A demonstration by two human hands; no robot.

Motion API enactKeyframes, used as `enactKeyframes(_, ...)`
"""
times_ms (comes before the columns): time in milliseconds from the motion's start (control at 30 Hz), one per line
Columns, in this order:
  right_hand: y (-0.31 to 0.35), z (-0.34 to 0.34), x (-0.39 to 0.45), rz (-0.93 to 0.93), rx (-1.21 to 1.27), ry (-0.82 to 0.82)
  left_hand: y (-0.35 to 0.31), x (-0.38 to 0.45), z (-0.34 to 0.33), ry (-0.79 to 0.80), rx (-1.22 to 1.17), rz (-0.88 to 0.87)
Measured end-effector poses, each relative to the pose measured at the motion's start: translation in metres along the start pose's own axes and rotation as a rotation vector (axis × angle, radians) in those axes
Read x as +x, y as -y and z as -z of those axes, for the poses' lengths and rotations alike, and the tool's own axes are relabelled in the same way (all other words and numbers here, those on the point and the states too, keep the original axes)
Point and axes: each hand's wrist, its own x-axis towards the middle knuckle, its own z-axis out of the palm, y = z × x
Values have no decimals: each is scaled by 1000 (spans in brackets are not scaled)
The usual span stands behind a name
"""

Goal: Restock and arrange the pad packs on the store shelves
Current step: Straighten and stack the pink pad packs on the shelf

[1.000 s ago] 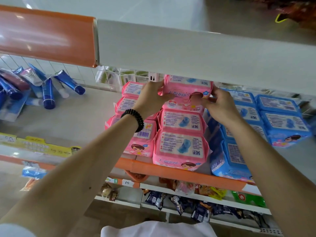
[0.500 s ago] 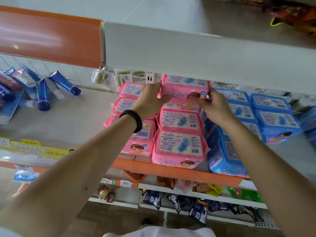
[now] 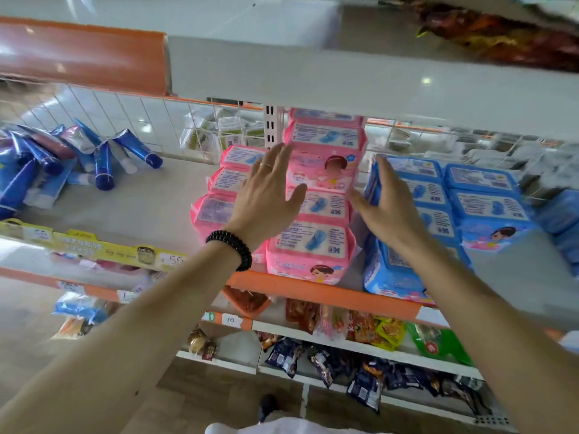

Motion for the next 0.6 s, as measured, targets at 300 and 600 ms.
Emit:
enactKeyframes(300,-43,57,-87,226,-139,91,-87,-82,-26,-66,227,-76)
enactKeyframes(600,-65,117,-150,342,-102,61,-168,-153,-29,-172,281,-66)
